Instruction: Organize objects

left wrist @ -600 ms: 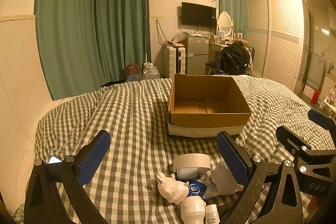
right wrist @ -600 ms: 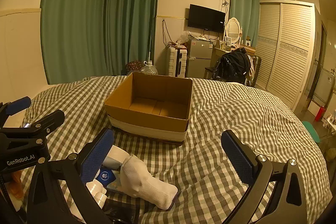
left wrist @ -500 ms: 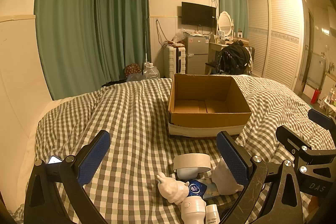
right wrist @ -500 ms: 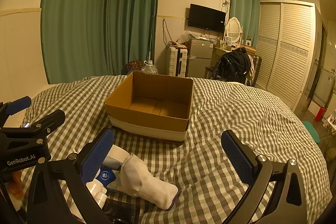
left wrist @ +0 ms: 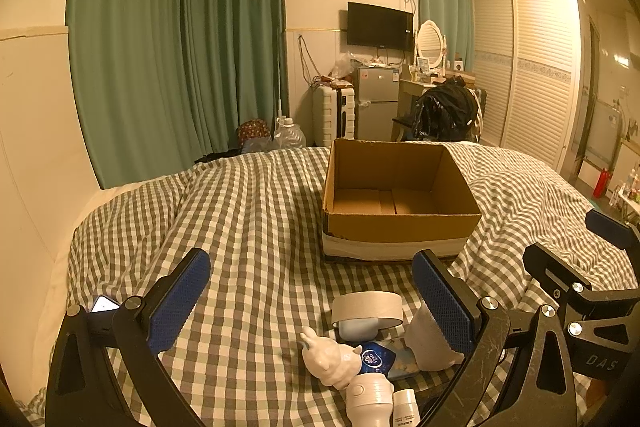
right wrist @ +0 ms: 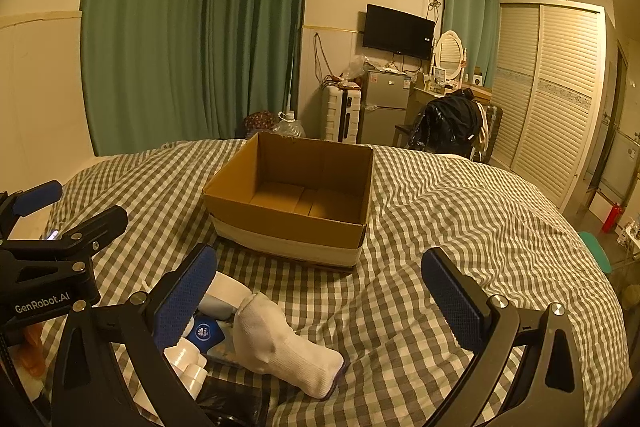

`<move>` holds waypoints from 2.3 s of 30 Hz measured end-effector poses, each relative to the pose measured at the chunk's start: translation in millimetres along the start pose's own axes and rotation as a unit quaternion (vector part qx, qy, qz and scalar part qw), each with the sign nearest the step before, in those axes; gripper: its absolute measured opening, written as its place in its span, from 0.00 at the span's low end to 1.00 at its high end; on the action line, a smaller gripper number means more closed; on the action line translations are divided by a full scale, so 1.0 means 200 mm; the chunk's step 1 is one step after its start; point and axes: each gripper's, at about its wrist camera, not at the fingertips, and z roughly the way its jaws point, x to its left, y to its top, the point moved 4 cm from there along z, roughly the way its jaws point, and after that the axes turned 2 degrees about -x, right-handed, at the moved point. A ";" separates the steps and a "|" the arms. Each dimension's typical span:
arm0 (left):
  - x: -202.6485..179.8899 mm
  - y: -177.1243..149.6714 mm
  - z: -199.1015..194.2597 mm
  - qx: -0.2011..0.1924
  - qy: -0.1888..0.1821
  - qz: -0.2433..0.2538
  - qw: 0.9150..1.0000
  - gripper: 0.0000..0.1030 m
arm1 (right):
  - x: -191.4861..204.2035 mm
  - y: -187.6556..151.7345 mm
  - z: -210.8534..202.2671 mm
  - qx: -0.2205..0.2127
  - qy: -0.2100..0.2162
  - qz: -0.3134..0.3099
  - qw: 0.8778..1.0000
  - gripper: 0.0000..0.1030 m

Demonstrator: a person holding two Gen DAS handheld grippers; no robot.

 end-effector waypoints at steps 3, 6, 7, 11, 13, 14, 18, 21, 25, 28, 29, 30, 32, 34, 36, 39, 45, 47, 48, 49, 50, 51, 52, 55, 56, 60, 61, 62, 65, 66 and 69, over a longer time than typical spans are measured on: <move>0.00 0.00 0.00 0.000 0.000 0.000 1.000 1.00 | 0.00 0.00 0.00 0.000 0.000 0.000 1.000 1.00; 0.00 0.00 0.00 0.000 -0.001 0.000 1.000 1.00 | 0.00 0.00 0.00 0.002 0.000 0.001 1.000 1.00; 0.00 0.00 0.00 0.000 -0.001 0.000 1.000 1.00 | 0.00 0.00 0.00 0.002 0.000 0.001 1.000 1.00; 0.00 0.00 0.00 0.001 0.000 0.001 1.000 1.00 | 0.00 0.00 0.00 0.002 0.001 0.001 1.000 1.00; 0.00 0.00 0.00 0.001 -0.001 0.000 1.000 1.00 | 0.01 0.00 0.00 0.002 0.000 0.001 1.000 1.00; 0.00 0.00 0.00 0.001 0.000 0.000 1.000 1.00 | 0.01 0.00 0.00 0.002 0.000 0.001 1.000 1.00; 0.00 0.00 0.00 0.001 0.000 0.000 1.000 1.00 | 0.01 0.00 0.00 0.002 0.001 0.001 1.000 1.00; 0.00 -0.01 0.00 0.002 0.000 0.001 1.000 1.00 | 0.02 0.00 0.00 0.002 0.001 -0.002 1.000 1.00; 0.00 -0.01 0.00 0.001 -0.002 0.001 1.000 1.00 | 0.02 0.01 -0.01 0.000 0.001 -0.005 1.000 1.00; 0.00 0.00 0.01 0.002 -0.003 0.001 1.000 1.00 | 0.03 0.02 -0.02 -0.002 0.003 -0.009 1.000 1.00; 0.00 0.00 0.01 0.002 -0.003 0.001 1.000 1.00 | 0.03 0.02 -0.02 -0.003 0.003 -0.010 1.000 1.00; 0.00 -0.01 0.01 0.002 -0.004 0.001 1.000 1.00 | 0.03 0.03 -0.02 -0.003 0.004 -0.011 1.000 1.00; 0.00 -0.01 0.01 0.002 -0.002 0.002 1.000 1.00 | 0.03 0.03 -0.03 -0.004 0.007 -0.013 1.000 1.00; 0.00 0.00 0.02 0.005 -0.002 0.003 1.000 1.00 | 0.04 0.04 -0.03 -0.004 0.013 -0.014 1.000 1.00; -0.01 -0.01 0.03 0.010 -0.006 0.004 1.000 1.00 | 0.05 0.05 -0.04 -0.001 0.023 -0.022 1.000 1.00; 0.00 -0.02 0.05 0.025 -0.007 0.002 1.000 1.00 | 0.05 0.06 -0.04 0.000 0.022 -0.036 0.999 1.00; 0.00 -0.06 0.10 0.045 -0.005 0.006 0.999 1.00 | 0.04 0.00 0.02 0.025 0.032 -0.042 0.998 1.00; -0.01 -0.08 0.12 0.053 -0.005 0.013 0.998 1.00 | 0.04 -0.04 0.06 0.043 0.039 -0.046 0.997 1.00; -0.02 -0.10 0.13 0.060 -0.006 0.016 0.998 1.00 | 0.04 -0.05 0.08 0.050 0.040 -0.048 0.997 1.00; -0.02 -0.11 0.14 0.065 -0.008 0.016 0.998 1.00 | 0.03 -0.07 0.10 0.058 0.041 -0.049 0.996 1.00; -0.03 -0.12 0.16 0.072 -0.011 0.017 0.997 1.00 | 0.03 -0.09 0.12 0.064 0.042 -0.050 0.996 1.00; -0.03 -0.14 0.18 0.080 -0.012 0.019 0.997 1.00 | 0.02 -0.11 0.14 0.074 0.042 -0.051 0.995 1.00; -0.03 -0.16 0.19 0.085 -0.011 0.021 0.996 1.00 | 0.01 -0.13 0.16 0.082 0.043 -0.051 0.994 1.00; -0.05 -0.21 0.23 0.104 -0.009 0.029 0.994 1.00 | 0.01 -0.19 0.22 0.103 0.052 -0.053 0.992 1.00; -0.05 -0.23 0.24 0.110 -0.010 0.031 0.993 1.00 | 0.01 -0.21 0.25 0.111 0.056 -0.054 0.991 1.00; -0.08 -0.32 0.30 0.142 -0.008 0.051 0.989 1.00 | 0.02 -0.27 0.31 0.135 0.074 -0.052 0.987 0.99; -0.08 -0.35 0.31 0.149 -0.008 0.055 0.987 1.00 | 0.02 -0.28 0.32 0.139 0.079 -0.052 0.986 0.99; -0.09 -0.37 0.32 0.155 -0.007 0.059 0.986 1.00 | 0.02 -0.29 0.34 0.147 0.086 -0.052 0.984 0.99; -0.09 -0.42 0.37 0.177 -0.009 0.062 0.982 1.00 | 0.04 -0.32 0.38 0.164 0.104 -0.053 0.980 0.98; -0.09 -0.43 0.40 0.185 -0.010 0.061 0.981 0.99 | 0.05 -0.33 0.39 0.168 0.111 -0.051 0.978 0.97; -0.07 -0.44 0.43 0.194 -0.002 0.057 0.979 0.99 | 0.08 -0.35 0.45 0.180 0.134 -0.049 0.973 0.95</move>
